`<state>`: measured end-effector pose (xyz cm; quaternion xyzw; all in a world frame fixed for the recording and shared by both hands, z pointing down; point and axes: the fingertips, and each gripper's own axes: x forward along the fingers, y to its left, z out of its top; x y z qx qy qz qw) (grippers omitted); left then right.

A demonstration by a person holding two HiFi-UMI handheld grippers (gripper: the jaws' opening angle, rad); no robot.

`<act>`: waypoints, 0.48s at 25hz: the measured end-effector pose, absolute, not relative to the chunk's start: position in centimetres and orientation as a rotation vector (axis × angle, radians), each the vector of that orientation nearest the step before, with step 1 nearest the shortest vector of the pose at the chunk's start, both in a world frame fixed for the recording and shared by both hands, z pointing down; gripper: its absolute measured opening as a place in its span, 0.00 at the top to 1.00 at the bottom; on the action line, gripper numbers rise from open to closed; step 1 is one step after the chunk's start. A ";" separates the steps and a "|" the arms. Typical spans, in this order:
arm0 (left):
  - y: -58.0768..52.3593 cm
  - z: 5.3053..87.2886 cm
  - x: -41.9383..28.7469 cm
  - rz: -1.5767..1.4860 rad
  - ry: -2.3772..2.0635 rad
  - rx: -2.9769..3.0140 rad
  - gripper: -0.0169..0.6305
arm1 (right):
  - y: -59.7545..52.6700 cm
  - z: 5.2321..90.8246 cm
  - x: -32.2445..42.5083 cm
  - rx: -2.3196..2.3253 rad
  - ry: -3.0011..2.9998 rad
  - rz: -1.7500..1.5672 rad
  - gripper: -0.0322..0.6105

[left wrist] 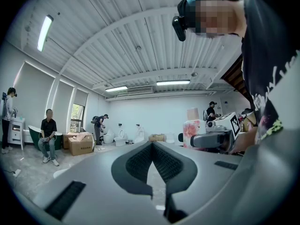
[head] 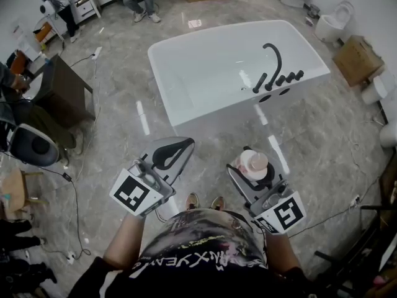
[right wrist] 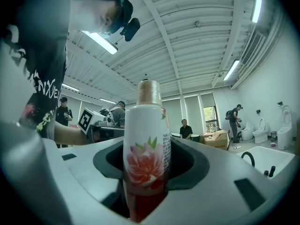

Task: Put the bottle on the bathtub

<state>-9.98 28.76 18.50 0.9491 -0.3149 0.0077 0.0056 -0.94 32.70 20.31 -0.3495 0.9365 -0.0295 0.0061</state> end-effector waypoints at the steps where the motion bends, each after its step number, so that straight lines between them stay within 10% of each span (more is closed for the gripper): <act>1: 28.8 18.4 -9.9 0.023 -0.987 2.972 0.96 | 32.7 20.3 -0.9 -1.094 2.931 -0.090 0.61; 12: 29.5 18.4 -9.8 0.028 -0.990 2.975 0.96 | 33.3 20.0 -0.9 -1.074 2.938 -0.079 0.61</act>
